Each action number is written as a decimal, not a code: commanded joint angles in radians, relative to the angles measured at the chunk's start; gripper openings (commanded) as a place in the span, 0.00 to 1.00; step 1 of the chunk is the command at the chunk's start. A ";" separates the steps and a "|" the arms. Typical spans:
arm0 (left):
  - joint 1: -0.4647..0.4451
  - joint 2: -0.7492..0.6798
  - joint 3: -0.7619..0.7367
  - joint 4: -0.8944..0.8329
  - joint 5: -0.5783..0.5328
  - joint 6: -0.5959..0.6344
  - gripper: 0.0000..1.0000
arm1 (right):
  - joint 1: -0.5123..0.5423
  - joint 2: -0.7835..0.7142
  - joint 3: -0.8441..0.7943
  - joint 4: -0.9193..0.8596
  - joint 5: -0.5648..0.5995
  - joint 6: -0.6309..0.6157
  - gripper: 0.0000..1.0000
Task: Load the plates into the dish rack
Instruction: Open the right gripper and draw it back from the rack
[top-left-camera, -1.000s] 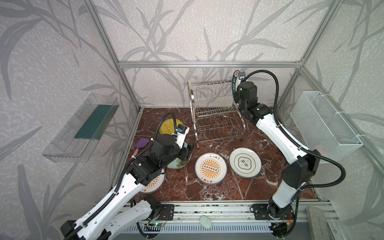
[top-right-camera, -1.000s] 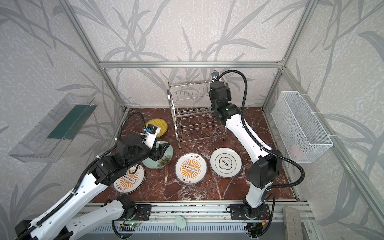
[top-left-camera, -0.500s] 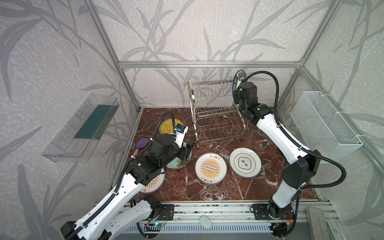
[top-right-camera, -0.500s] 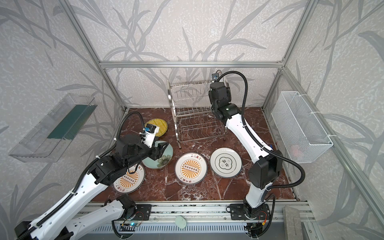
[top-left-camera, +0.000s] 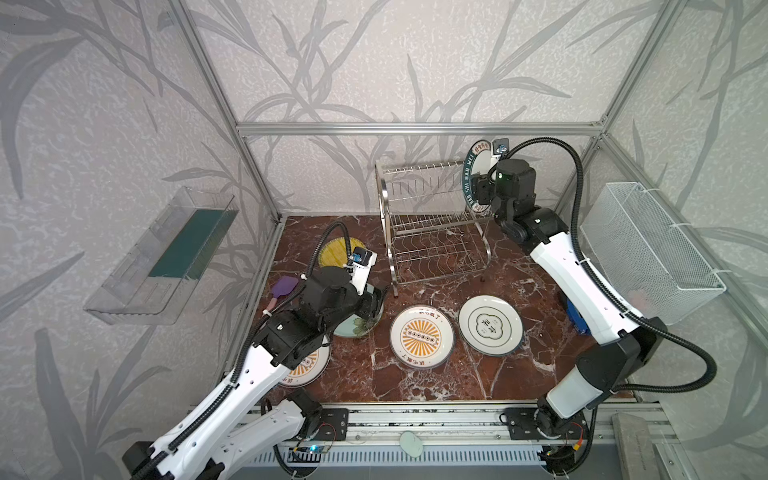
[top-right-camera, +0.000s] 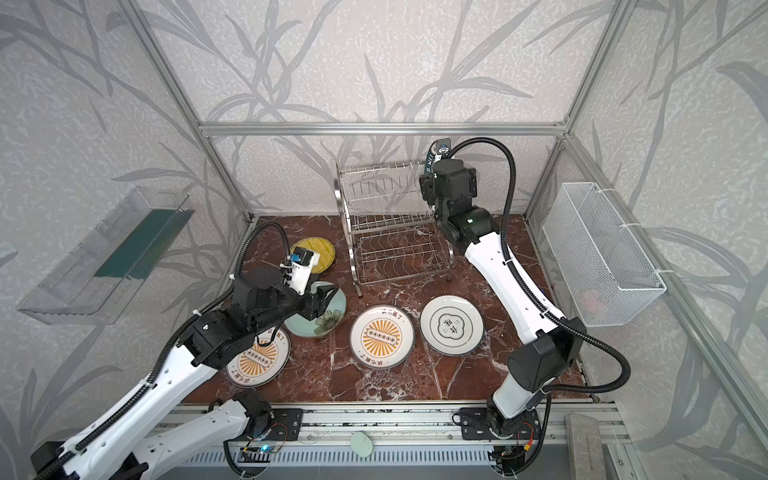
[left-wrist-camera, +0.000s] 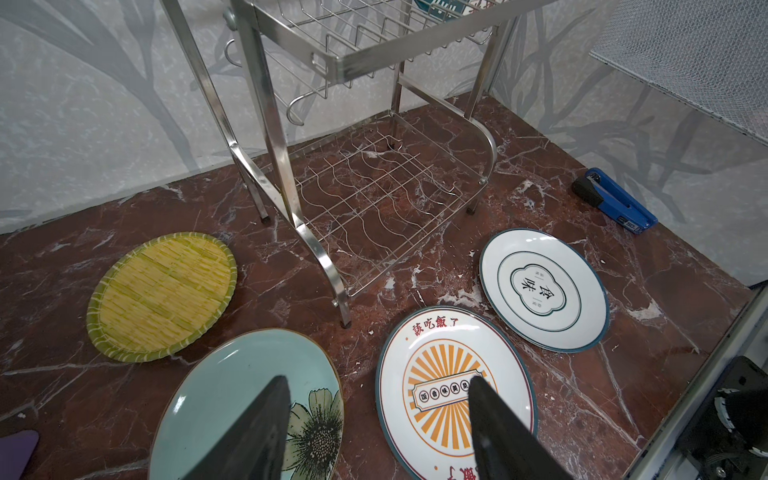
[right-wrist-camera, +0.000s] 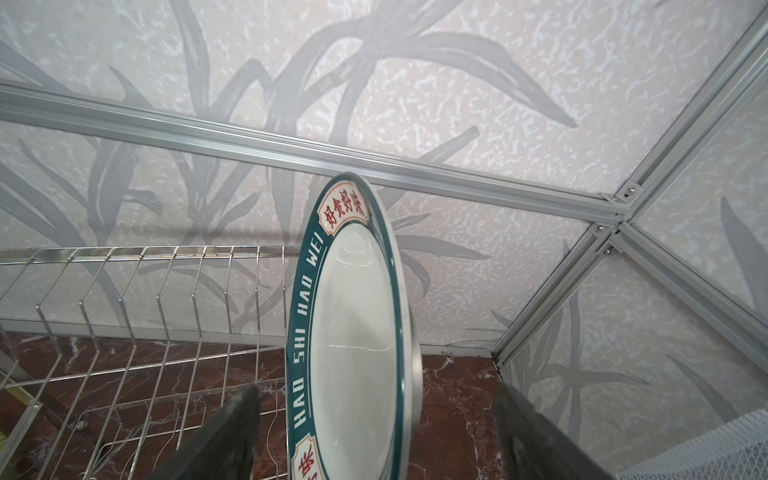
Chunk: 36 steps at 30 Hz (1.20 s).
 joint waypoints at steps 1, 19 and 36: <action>0.008 -0.001 0.011 -0.012 0.008 0.003 0.66 | -0.008 -0.052 0.024 -0.017 -0.037 0.019 0.89; 0.018 0.082 0.070 -0.084 -0.025 -0.056 0.71 | -0.086 -0.307 -0.254 -0.124 -0.202 0.155 0.92; 0.018 0.165 0.039 -0.042 -0.092 -0.208 0.73 | -0.150 -0.597 -0.808 -0.236 -0.455 0.341 0.93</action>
